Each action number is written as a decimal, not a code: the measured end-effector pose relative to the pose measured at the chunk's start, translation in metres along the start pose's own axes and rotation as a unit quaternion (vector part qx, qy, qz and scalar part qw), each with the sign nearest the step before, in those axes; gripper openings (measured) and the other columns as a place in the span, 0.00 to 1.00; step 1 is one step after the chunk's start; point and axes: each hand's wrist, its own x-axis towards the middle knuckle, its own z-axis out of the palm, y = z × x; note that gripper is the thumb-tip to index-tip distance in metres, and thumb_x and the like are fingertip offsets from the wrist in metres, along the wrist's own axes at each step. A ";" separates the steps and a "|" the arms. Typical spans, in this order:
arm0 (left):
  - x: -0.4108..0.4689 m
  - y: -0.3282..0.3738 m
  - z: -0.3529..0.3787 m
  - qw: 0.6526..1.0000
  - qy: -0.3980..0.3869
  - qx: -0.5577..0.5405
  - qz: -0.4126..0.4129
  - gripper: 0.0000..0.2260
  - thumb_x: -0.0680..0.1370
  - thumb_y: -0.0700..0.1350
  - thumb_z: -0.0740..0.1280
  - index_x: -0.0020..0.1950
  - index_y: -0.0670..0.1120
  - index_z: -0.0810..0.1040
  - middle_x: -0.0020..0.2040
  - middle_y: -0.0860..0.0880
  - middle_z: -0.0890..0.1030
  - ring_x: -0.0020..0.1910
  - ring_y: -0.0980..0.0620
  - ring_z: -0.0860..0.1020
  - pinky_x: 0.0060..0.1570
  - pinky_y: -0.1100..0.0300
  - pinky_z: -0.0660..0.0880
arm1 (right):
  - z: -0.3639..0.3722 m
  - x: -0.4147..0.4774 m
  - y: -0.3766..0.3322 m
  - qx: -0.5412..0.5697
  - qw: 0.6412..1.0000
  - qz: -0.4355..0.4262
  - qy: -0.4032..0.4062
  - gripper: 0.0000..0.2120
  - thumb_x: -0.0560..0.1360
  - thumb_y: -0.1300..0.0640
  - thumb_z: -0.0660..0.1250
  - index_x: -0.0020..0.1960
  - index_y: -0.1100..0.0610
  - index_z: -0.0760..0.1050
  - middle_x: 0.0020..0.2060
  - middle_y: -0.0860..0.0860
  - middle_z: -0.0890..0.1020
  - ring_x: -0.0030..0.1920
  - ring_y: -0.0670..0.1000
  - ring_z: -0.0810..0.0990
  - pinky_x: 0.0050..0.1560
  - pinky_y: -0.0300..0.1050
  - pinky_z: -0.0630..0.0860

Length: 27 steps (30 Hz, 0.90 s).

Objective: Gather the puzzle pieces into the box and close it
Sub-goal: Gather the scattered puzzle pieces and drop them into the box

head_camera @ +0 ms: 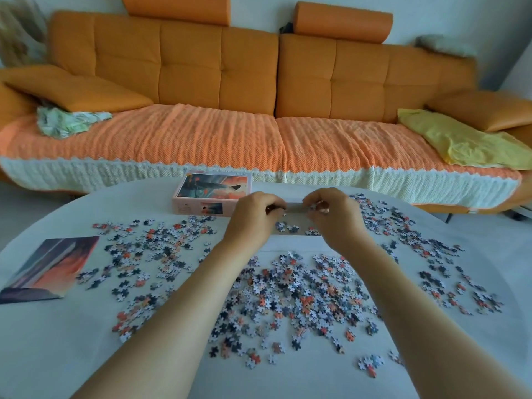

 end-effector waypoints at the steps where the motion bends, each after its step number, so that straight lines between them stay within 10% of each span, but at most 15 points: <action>1: 0.001 -0.002 0.005 1.000 -0.001 0.004 -0.002 0.08 0.78 0.40 0.69 0.54 0.47 0.84 0.48 0.51 0.82 0.44 0.56 0.77 0.43 0.74 0.69 | 0.002 0.002 0.002 0.003 1.000 0.001 -0.001 0.13 0.73 0.66 0.69 0.53 0.52 0.82 0.48 0.49 0.81 0.45 0.49 0.79 0.43 0.34 0.74; 7: -0.004 -0.017 0.031 0.988 -0.074 0.127 0.050 0.11 0.81 0.48 0.64 0.60 0.49 0.82 0.57 0.50 0.82 0.55 0.48 0.78 0.56 0.52 0.73 | 0.011 -0.001 0.019 -0.122 0.980 -0.015 -0.156 0.14 0.81 0.58 0.60 0.63 0.49 0.78 0.54 0.50 0.84 0.44 0.51 0.81 0.46 0.45 0.79; 10: -0.005 -0.018 0.029 0.987 -0.037 0.143 0.056 0.11 0.81 0.49 0.63 0.60 0.49 0.82 0.55 0.51 0.79 0.55 0.49 0.75 0.56 0.54 0.68 | 0.007 -0.004 0.022 -0.143 0.978 -0.028 -0.149 0.16 0.81 0.59 0.57 0.61 0.49 0.80 0.46 0.50 0.85 0.33 0.47 0.77 0.34 0.43 0.75; 21: -0.027 -0.020 0.008 0.971 -0.164 0.150 0.089 0.15 0.80 0.48 0.65 0.67 0.51 0.77 0.56 0.53 0.78 0.58 0.52 0.73 0.57 0.57 0.70 | 0.001 -0.033 0.018 -0.132 0.972 -0.132 -0.143 0.16 0.78 0.62 0.59 0.60 0.50 0.80 0.50 0.50 0.84 0.46 0.51 0.82 0.49 0.49 0.80; 27: -0.050 -0.006 -0.007 0.975 -0.104 0.140 0.137 0.10 0.78 0.46 0.68 0.59 0.50 0.79 0.53 0.56 0.75 0.56 0.55 0.73 0.55 0.59 0.71 | 0.002 -0.050 -0.002 -0.198 0.946 -0.183 -0.178 0.13 0.79 0.59 0.58 0.55 0.48 0.80 0.47 0.49 0.84 0.42 0.52 0.82 0.41 0.49 0.81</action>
